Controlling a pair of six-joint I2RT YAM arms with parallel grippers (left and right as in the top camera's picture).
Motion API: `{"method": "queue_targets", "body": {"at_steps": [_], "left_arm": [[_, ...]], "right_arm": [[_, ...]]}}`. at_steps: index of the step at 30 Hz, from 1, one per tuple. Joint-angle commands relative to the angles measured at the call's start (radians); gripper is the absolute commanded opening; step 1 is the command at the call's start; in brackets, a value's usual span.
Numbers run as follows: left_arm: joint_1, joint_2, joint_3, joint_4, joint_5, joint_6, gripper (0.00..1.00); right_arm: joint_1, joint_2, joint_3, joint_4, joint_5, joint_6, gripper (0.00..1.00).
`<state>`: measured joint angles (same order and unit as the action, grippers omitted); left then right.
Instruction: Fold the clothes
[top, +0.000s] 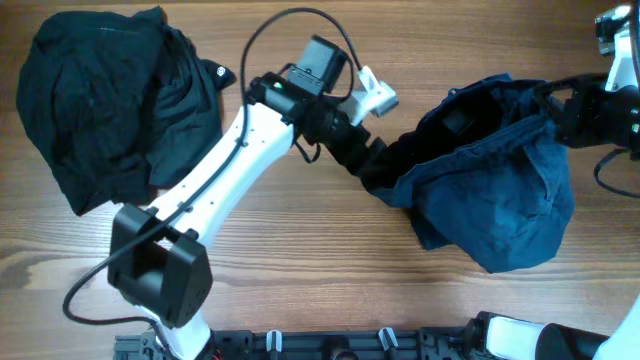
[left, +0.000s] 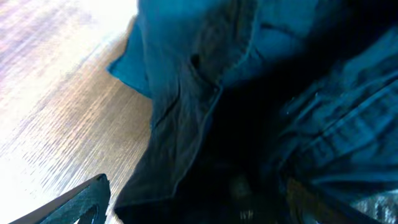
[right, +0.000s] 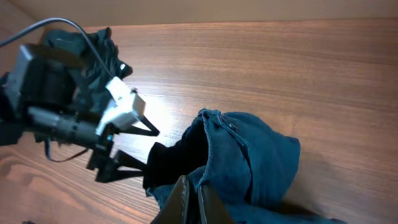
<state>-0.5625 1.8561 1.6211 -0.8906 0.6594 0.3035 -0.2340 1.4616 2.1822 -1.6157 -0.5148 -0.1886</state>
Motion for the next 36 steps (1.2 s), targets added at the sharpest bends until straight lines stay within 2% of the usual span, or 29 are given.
{"method": "queue_targets", "body": {"at_steps": [1,5,9,10,11,12,14,15,17,22,27,32,36], "left_arm": [[-0.024,0.035,0.008,0.002,-0.071,0.084,0.91],[-0.032,0.099,0.008,0.035,-0.071,0.109,0.86],[-0.032,0.154,0.008,0.103,-0.074,0.108,0.63],[-0.032,0.156,0.008,0.116,-0.075,0.108,0.52],[-0.032,0.156,0.008,0.132,-0.084,0.101,0.23],[-0.030,0.156,0.008,0.169,-0.136,0.037,0.04],[-0.023,0.152,0.008,0.220,-0.245,-0.071,0.04],[-0.008,0.138,0.011,0.260,-0.345,-0.161,0.04],[0.029,0.105,0.042,0.283,-0.430,-0.237,0.04],[0.194,0.007,0.248,0.245,-0.447,-0.347,0.04],[0.272,-0.100,0.325,0.232,-0.450,-0.368,0.04],[0.273,-0.224,0.325,0.236,-0.533,-0.368,0.04],[0.269,-0.329,0.325,0.232,-0.538,-0.373,0.04]], "right_arm": [[0.005,0.005,0.015,0.008,0.002,-0.018,0.05],[0.005,0.005,0.015,0.008,0.002,-0.018,0.04],[0.005,0.005,0.015,0.008,0.002,-0.019,0.04],[0.005,0.005,0.015,0.008,0.002,-0.018,0.04],[0.005,0.005,0.015,0.008,0.002,-0.018,0.04],[0.005,0.005,0.015,0.008,0.002,-0.018,0.04],[0.005,0.005,0.015,0.008,0.003,-0.018,0.04],[0.005,0.005,0.015,0.008,0.003,-0.018,0.04],[0.005,0.005,0.015,0.008,0.014,-0.019,0.04],[0.005,0.018,0.015,0.047,0.021,-0.020,0.04],[0.005,0.027,0.015,0.124,0.094,-0.021,0.04],[0.005,0.027,0.015,0.219,0.104,-0.047,0.04],[0.005,0.049,0.015,0.302,0.098,-0.048,0.04]]}}
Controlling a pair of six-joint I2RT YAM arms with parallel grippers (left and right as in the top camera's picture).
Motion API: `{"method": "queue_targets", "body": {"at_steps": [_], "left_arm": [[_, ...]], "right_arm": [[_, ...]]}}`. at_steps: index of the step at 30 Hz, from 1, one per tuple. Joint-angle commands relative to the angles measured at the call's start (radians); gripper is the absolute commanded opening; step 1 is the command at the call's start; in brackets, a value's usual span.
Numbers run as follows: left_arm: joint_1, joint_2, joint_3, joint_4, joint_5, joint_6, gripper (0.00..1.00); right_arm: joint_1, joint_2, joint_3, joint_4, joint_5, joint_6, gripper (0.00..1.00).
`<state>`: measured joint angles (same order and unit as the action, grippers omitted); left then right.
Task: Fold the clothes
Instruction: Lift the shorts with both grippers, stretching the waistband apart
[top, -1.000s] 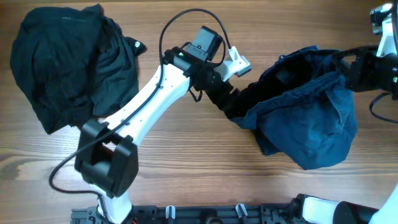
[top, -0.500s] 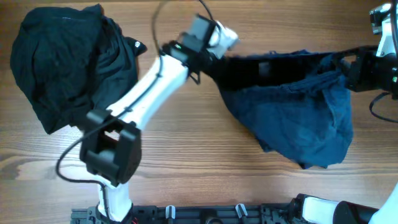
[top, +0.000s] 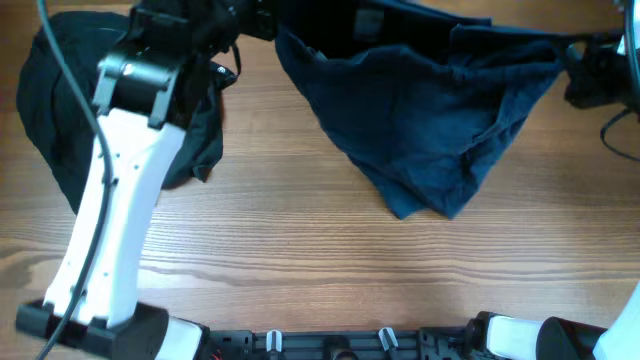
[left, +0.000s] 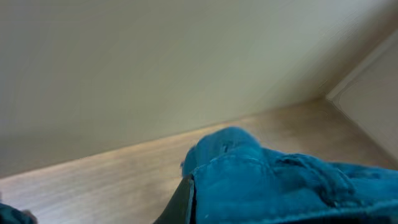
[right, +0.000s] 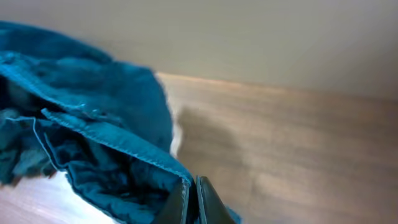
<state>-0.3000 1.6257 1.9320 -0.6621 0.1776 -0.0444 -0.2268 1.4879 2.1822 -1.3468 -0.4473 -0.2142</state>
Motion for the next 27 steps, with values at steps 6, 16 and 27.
{"method": "queue_targets", "body": {"at_steps": [6,16,27], "left_arm": [[-0.001,-0.158,0.014,-0.048,-0.057,-0.043,0.04],[-0.032,-0.144,0.014,-0.223,-0.072,-0.076,0.04],[-0.132,0.037,0.014,-0.261,-0.075,-0.076,0.04]], "right_arm": [[-0.002,0.158,0.015,0.010,-0.034,-0.025,0.04],[-0.002,0.314,0.019,0.181,-0.231,-0.029,0.04],[-0.001,0.315,0.022,-0.063,-0.058,0.321,0.04]]}}
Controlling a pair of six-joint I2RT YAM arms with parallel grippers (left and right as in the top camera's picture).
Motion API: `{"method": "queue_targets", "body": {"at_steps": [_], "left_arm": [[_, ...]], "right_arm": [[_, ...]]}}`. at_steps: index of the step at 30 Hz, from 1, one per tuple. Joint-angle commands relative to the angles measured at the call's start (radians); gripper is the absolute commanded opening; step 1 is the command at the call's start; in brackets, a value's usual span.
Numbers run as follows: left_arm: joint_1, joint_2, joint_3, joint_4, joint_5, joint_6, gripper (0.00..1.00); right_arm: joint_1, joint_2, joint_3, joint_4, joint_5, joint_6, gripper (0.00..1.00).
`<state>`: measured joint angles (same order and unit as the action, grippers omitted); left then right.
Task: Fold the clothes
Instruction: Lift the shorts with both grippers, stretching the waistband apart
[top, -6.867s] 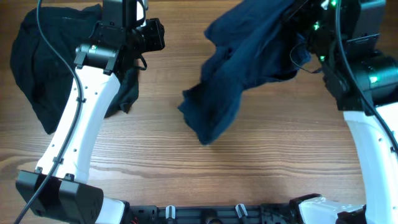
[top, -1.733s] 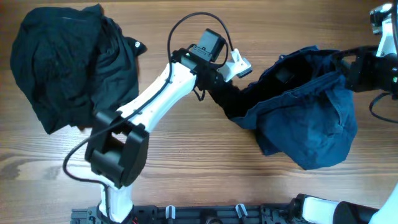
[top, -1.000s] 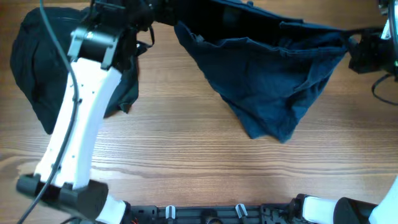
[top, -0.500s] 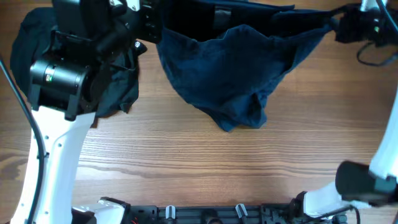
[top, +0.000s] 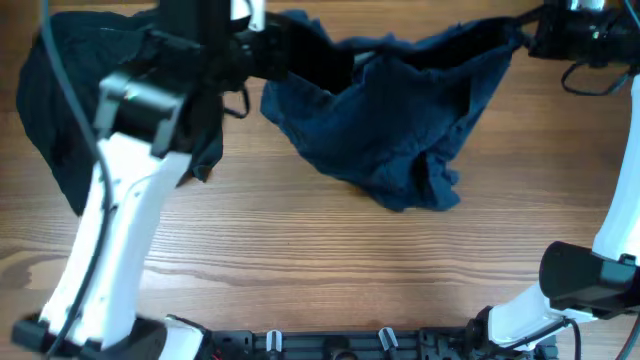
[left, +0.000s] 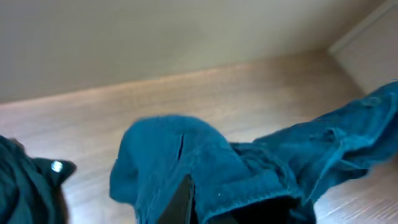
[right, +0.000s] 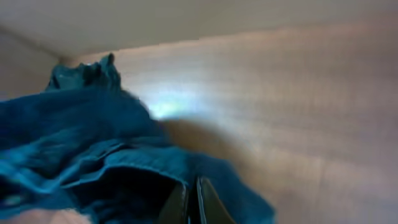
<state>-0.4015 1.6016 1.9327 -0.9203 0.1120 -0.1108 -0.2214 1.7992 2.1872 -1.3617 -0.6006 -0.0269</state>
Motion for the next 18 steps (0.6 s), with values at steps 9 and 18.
{"method": "queue_targets", "body": {"at_steps": [9,18], "left_arm": [[-0.057,0.259,0.013,-0.029,-0.010,-0.010,0.04],[-0.051,0.376,0.013,-0.027,-0.103,-0.010,0.04]], "right_arm": [[-0.006,0.009,-0.090,-0.119,0.216,0.139,0.04],[-0.009,0.011,-0.313,0.069,0.240,0.161,0.25]]}}
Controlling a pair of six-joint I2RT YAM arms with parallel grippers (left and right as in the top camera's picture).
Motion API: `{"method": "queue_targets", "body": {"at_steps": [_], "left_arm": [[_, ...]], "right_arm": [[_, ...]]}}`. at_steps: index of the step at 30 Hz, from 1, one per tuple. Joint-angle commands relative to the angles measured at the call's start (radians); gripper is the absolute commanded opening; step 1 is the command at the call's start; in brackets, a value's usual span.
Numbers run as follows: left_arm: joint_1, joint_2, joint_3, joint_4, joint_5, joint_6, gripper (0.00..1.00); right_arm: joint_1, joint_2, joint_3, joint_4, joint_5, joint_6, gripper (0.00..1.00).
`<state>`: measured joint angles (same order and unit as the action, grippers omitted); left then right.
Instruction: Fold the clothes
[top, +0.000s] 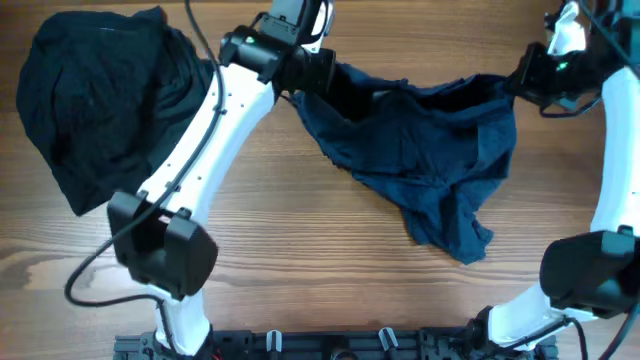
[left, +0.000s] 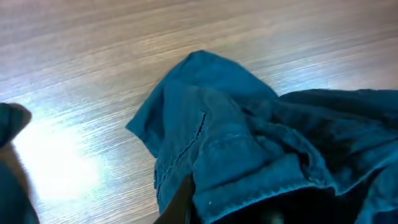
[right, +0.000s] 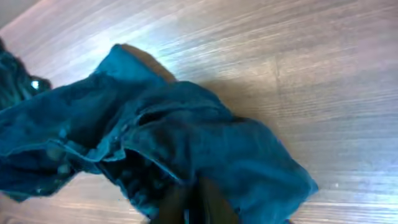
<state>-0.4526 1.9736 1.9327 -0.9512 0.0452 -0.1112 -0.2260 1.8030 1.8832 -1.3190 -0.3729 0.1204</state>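
Observation:
A dark blue garment (top: 420, 150) is stretched between both arms over the wooden table, its lower part lying crumpled on the wood toward the front right. My left gripper (top: 318, 72) is shut on its left upper edge; in the left wrist view the blue cloth (left: 249, 149) fills the jaws, at the left gripper (left: 189, 202). My right gripper (top: 520, 78) is shut on the right upper edge, with the blue cloth (right: 205, 143) bunched over the right gripper (right: 198, 205).
A heap of black clothes (top: 105, 100) lies at the back left of the table (top: 300, 260). The left arm (top: 190, 170) crosses the table diagonally from the front left.
Both grippers have come down with the garment. Its lower part now lies spread on the table further to the front right, and the top edge hangs lower between the grippers.
The garment first lay bunched at the right with both grippers holding it close together. Then it was held up and stretched wide across the back of the table. It stayed stretched there, and now it has come down onto the wood.

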Motion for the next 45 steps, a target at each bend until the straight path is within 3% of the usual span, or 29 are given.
{"method": "queue_targets", "body": {"at_steps": [1,4,6,9,17,23,32,45], "left_arm": [[0.000,0.004,0.013,0.009,-0.040,-0.009,0.04],[0.000,0.004,0.013,0.020,-0.040,-0.010,0.04],[0.000,0.004,0.013,0.019,-0.040,-0.009,0.04],[0.000,0.004,0.013,0.027,-0.040,-0.009,0.04],[0.000,0.004,0.013,0.043,-0.039,-0.010,0.04],[0.000,0.004,0.013,0.043,-0.039,-0.010,0.04],[0.000,0.004,0.013,0.042,-0.039,-0.010,0.04],[0.000,0.004,0.013,0.041,-0.040,-0.010,0.04]], "right_arm": [[-0.004,0.005,0.001,0.027,0.006,0.013,0.35],[-0.003,0.000,0.065,0.004,-0.006,0.014,0.49],[0.008,-0.008,0.099,-0.014,-0.010,0.047,0.52],[0.055,-0.011,0.097,-0.024,0.000,0.104,0.52],[0.291,-0.007,-0.074,0.166,0.205,0.528,0.51],[0.360,-0.007,-0.253,0.307,0.319,0.771,0.48],[0.359,0.014,-0.306,0.446,0.427,0.798,0.48],[0.275,0.138,-0.306,0.471,0.444,0.744,0.47]]}}
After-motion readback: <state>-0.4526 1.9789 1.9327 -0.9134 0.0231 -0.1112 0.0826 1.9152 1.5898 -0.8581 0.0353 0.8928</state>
